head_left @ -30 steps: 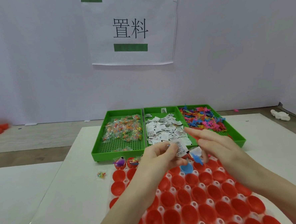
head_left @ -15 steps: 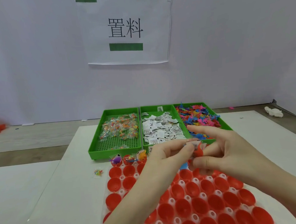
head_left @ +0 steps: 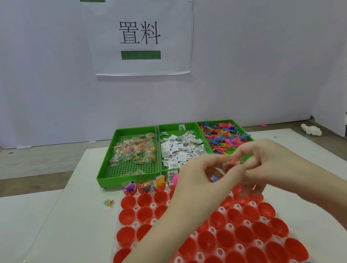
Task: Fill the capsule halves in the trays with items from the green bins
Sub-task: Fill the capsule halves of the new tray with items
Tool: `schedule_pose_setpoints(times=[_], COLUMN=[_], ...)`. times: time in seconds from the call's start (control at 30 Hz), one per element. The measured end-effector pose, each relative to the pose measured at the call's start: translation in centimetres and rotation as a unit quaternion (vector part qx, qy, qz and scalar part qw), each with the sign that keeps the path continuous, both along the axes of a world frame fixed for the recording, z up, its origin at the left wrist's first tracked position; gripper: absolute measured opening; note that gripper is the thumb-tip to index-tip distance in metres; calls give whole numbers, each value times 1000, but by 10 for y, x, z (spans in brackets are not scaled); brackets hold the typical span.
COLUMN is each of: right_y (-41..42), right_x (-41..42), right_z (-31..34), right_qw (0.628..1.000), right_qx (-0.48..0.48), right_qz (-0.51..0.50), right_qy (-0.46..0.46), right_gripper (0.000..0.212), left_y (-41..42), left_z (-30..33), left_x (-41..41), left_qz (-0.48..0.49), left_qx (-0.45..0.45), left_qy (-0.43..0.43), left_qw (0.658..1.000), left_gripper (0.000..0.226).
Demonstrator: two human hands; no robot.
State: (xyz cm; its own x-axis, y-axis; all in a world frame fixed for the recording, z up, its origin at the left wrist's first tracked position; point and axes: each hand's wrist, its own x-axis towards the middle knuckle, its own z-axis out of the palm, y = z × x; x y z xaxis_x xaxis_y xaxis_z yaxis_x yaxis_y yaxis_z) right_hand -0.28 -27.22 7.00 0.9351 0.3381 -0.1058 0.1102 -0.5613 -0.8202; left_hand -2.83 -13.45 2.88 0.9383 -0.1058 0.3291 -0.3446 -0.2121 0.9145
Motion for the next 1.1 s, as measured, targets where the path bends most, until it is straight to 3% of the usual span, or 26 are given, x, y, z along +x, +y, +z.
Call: schedule_pose_setpoints(times=[0.1, 0.23, 0.4, 0.6, 0.7, 0.8, 0.93, 1.0, 1.1], right_y=[-7, -20, -28, -31, -36, -44, -52, -53, -53], right_x=[10, 19, 30, 50, 58, 66, 78, 82, 85], right_z=[8, 5, -31, -54, -62, -72, -80, -82, -85], right_qw=[996, 977, 929, 879, 895, 934, 954, 956, 961], right_qx=[-2, 99, 338, 433, 388, 251, 30, -40, -87], right_qz=[-38, -83, -118, -196, -211, -229, -231, -214, -188], right_qy=[-75, -168, -92, -41, -65, -112, -189, -198, -183], right_gripper=[22, 14, 13, 13, 13, 13, 20, 16, 19], left_y=[-13, -26, -44, -61, -60, -52, -45, -45, -49], left_z=[7, 20, 13, -8, -14, -21, -39, -49, -59], left_x=[13, 33, 54, 71, 80, 91, 106, 109, 112], left_qz=[56, 40, 58, 75, 85, 48, 26, 30, 14], left_qx=[8, -129, -181, -115, -30, 134, 361, 442, 493], left_qy=[-63, -8, 74, 109, 78, 56, 38, 15, -3], left_qw=[996, 991, 979, 984, 993, 988, 932, 896, 870], left_gripper=[14, 15, 16, 15, 15, 20, 57, 58, 51])
